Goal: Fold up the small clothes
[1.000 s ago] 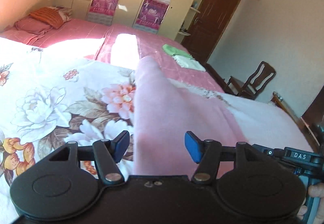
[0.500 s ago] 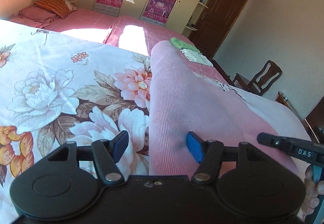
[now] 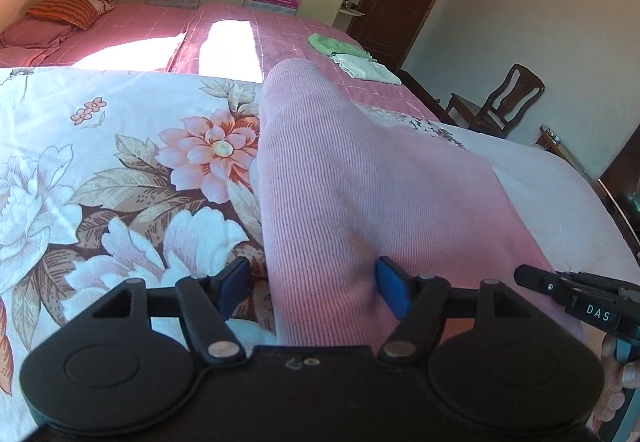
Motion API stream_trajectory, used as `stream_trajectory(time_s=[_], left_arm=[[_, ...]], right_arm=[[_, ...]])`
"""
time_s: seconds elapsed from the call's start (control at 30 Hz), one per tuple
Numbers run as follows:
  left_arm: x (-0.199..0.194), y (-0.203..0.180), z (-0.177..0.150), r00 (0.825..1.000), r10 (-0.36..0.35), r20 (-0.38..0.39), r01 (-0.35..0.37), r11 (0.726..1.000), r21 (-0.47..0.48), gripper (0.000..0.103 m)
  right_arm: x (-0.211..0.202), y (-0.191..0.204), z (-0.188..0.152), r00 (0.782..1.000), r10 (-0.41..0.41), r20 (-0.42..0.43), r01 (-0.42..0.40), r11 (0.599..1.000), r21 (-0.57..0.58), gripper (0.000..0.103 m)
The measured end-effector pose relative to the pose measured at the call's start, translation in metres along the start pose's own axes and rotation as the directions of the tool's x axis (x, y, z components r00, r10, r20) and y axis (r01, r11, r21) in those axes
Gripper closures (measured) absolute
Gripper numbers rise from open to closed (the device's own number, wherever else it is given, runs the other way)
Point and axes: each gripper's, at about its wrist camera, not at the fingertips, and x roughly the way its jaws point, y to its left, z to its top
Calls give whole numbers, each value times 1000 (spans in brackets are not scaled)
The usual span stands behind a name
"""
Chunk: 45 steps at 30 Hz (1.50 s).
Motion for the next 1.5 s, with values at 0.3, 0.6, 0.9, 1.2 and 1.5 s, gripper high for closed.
stream_trajectory(time_s=[0.3,0.6,0.9,1.2,1.5], left_arm=[[-11,11,41,990,-4,142,7,1000,-18,36],[32,8,55,993,97,66,-101,993,62,32],[23,10,50,995,84,57,-86,996,31,33],[-39,1,-31,998,37,60,-45,989,141,33],[-84,-1,-59,995,53,85,-61,994,87,26]], right_arm=[[-10,-26,38,996,-5,88,-2,997,80,50],[47,-34,76,1000,5,18,-5,1000,21,98],[34,-41,65,999,-36,5,36,999,34,98],[-63,2,-7,996,87,-30,-90,990,-110,97],[-92,9,-29,999,29,22,-28,998,-63,89]])
